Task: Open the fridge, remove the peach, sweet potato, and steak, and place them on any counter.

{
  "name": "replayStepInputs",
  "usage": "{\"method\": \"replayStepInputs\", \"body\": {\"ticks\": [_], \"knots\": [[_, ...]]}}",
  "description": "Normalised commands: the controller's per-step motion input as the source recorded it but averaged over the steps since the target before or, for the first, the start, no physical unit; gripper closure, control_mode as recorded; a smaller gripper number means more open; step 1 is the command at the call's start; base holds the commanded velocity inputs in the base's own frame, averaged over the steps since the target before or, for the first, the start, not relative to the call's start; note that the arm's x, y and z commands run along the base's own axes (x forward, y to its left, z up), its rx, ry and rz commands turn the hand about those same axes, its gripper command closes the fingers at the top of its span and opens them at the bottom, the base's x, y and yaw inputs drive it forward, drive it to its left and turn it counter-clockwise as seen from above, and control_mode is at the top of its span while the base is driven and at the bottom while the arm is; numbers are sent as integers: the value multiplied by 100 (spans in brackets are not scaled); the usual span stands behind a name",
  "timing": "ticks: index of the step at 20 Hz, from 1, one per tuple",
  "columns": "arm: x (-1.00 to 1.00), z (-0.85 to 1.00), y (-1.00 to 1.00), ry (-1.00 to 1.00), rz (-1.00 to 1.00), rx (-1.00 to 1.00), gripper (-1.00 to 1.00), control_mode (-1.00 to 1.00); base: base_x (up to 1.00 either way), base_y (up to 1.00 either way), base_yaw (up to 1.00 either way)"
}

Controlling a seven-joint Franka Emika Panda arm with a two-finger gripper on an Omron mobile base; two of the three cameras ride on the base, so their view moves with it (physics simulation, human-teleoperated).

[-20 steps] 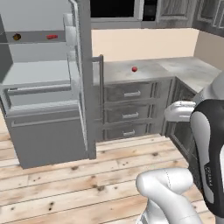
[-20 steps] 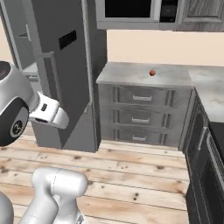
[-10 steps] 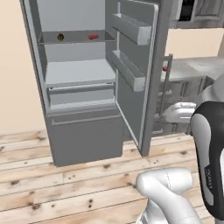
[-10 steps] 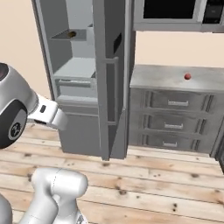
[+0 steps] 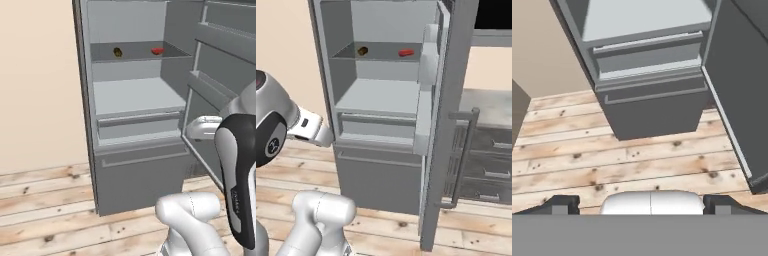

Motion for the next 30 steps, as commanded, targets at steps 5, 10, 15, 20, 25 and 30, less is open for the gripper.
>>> {"method": "replayStepInputs", "body": {"ticks": [5, 10, 15, 20, 25, 30], "knots": [[0, 0, 0, 0, 0, 0, -100, 100, 100, 13, 0], [0, 0, 0, 0, 0, 0, -100, 100, 100, -1, 0], [0, 0, 0, 0, 0, 0, -100, 100, 100, 0, 0], [0, 0, 0, 0, 0, 0, -100, 100, 90, 0, 0], [-3, 30, 0, -8, 0, 0, -100, -100, 13, 0, 0], [29, 68, 1, -17, 0, 0, -100, -100, 0, 0, 0]]}}
